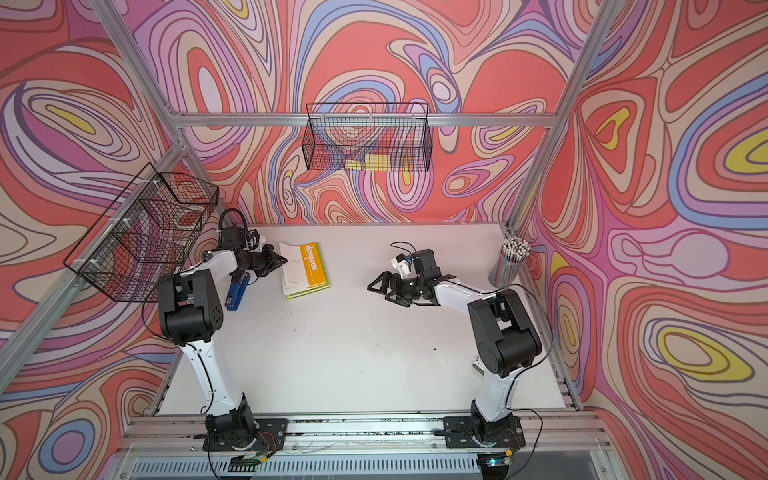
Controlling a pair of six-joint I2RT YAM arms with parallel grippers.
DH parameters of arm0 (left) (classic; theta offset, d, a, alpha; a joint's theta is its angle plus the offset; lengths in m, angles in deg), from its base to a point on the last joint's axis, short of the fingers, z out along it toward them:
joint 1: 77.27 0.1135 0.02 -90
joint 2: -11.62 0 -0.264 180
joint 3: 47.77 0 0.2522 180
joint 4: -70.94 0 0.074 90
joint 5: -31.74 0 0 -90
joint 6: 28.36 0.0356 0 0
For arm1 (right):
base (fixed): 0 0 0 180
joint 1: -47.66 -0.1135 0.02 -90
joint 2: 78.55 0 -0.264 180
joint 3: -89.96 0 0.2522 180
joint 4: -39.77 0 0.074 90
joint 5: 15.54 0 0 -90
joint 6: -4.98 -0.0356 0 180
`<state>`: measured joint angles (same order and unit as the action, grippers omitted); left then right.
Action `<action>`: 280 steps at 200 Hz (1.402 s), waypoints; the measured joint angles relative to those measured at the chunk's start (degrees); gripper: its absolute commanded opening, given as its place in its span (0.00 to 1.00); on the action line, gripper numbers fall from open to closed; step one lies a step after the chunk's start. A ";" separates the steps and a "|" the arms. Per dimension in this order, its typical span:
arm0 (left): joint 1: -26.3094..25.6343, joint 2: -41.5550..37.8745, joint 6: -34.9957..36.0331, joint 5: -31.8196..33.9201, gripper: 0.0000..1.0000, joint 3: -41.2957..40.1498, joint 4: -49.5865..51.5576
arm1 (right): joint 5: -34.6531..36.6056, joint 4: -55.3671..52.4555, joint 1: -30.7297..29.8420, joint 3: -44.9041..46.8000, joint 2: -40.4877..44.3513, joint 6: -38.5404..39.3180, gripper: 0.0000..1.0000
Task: Close the notebook
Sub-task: Place the notebook at the notebook.
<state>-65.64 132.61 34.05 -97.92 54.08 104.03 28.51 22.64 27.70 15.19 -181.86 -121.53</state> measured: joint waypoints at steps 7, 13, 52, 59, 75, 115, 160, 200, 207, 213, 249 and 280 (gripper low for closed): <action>0.00 0.07 0.20 0.28 0.05 0.07 0.28 | -0.02 -0.02 0.00 0.00 0.00 -0.02 0.98; 0.00 0.09 0.35 0.50 0.05 0.09 0.50 | 0.00 0.00 0.00 0.00 0.00 -0.02 0.98; 0.00 0.48 1.07 1.38 0.06 0.22 1.62 | -0.02 0.04 0.00 0.00 0.00 -0.07 0.98; 0.00 0.55 1.11 1.42 0.06 0.26 1.75 | -0.02 0.07 0.00 0.00 0.00 -0.09 0.98; 0.00 0.63 1.46 1.66 0.07 0.33 1.97 | -0.04 0.13 0.00 0.00 0.00 -0.13 0.98; 0.00 0.66 2.10 2.21 0.16 0.33 2.38 | -0.15 0.28 0.00 0.00 0.00 -0.24 0.98; 0.00 0.66 2.56 2.73 0.26 0.33 3.41 | -0.39 0.42 0.00 0.00 0.00 -0.26 0.98; 0.00 0.66 3.02 3.13 0.28 0.61 4.11 | -0.42 0.42 0.00 0.00 0.00 -0.52 0.98; 0.00 0.66 3.15 3.30 0.28 0.74 4.35 | -0.42 0.42 0.00 0.00 0.00 -0.59 0.98; 0.00 0.66 3.26 3.41 0.28 0.85 4.55 | -0.42 0.44 0.00 0.00 0.00 -0.63 0.98; 0.00 0.61 3.69 4.24 0.34 1.51 5.60 | -0.50 0.42 0.00 0.00 0.00 -0.68 0.98; 0.00 0.37 4.50 5.20 0.39 2.78 7.74 | -0.59 0.44 0.00 0.00 0.00 -0.76 0.98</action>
<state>-65.64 132.98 38.55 -92.72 56.86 111.77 27.92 23.07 27.70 15.19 -181.86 -122.29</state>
